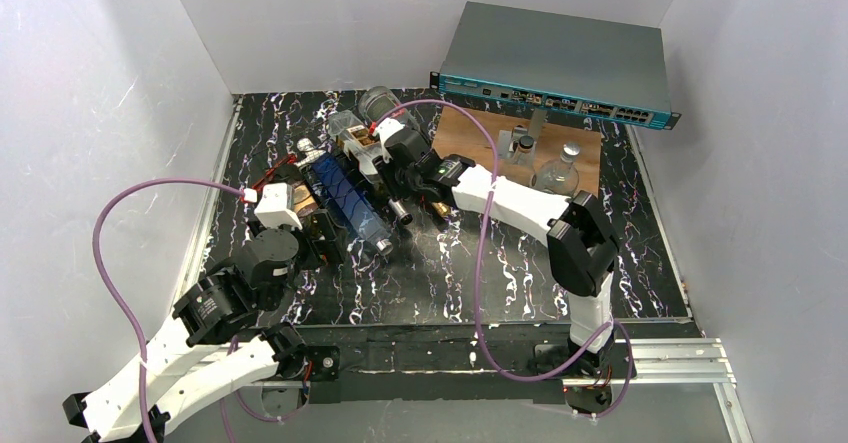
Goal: Take the wine bottle off the wine rack
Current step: Pick up the wine bottle from the wine rack.
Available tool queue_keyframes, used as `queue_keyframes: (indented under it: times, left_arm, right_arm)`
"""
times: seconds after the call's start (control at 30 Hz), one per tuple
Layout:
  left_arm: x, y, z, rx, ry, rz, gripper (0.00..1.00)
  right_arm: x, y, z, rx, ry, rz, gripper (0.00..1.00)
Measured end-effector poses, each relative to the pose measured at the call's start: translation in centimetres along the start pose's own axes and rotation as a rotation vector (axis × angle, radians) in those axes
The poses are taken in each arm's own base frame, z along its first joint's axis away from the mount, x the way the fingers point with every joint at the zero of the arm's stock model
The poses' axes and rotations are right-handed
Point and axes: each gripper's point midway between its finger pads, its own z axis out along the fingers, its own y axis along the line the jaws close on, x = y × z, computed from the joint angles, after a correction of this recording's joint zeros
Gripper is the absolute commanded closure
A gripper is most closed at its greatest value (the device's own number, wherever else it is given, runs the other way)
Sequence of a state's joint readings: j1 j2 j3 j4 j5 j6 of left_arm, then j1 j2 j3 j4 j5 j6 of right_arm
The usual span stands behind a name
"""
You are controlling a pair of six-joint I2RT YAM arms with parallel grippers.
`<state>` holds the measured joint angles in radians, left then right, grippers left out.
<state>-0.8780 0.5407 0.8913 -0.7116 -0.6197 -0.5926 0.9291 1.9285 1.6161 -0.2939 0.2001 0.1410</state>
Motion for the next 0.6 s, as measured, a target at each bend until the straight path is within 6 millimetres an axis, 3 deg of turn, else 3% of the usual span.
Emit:
queue_keyframes:
  times: [0.6]
  left_arm:
    - [0.1,-0.3,0.0,0.01,0.006,-0.017,0.02]
  right_arm:
    - [-1.6,0.6,-2.9,-0.086,-0.018,-0.061,0.99]
